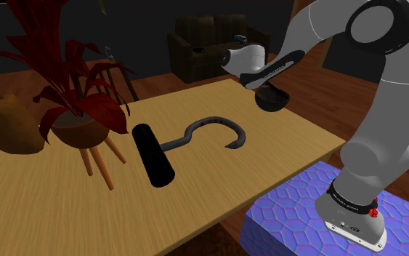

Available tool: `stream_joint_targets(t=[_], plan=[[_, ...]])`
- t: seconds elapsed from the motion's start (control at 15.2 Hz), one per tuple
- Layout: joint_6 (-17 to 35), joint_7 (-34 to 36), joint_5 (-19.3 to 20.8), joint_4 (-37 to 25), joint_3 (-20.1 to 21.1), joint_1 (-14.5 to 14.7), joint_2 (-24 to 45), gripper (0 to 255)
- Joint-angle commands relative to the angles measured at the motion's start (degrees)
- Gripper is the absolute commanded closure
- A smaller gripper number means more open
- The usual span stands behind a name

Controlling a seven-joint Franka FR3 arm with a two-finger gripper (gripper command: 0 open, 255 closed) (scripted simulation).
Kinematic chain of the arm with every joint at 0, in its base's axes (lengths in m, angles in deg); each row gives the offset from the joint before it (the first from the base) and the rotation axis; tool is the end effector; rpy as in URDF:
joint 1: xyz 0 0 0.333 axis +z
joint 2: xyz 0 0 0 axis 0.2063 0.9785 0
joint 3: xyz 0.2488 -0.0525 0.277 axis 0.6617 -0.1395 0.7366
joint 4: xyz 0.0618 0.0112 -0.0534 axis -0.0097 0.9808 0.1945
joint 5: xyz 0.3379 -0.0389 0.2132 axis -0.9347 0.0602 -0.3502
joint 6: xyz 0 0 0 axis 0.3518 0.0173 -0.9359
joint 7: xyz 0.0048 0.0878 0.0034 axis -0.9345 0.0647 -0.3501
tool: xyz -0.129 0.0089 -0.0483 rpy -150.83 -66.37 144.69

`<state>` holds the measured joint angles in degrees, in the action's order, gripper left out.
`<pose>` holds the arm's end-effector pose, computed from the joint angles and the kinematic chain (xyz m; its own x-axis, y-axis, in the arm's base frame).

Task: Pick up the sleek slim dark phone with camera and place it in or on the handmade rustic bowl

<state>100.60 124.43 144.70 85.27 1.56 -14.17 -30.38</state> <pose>0.5677 -0.1959 0.4162 0.9058 -0.3613 0.2214 -0.3700 -0.4198 0.8288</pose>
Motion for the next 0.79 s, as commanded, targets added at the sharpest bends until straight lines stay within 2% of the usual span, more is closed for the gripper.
stream_joint_targets(t=[0.0, 0.26, 0.33, 0.66, 0.73], plan=[[0.07, 0.16, 0.03, -0.04, 0.03, 0.05, 0.19, 255], [0.07, 0.16, 0.03, -0.04, 0.03, 0.05, 0.19, 255], [0.07, 0.17, 0.03, -0.04, 0.04, 0.05, 0.19, 0], [0.07, 0.15, 0.03, -0.04, 0.03, 0.05, 0.18, 0], [-1.31, -0.09, -0.74, -0.66, 0.64, 0.79, -0.08, 0]])
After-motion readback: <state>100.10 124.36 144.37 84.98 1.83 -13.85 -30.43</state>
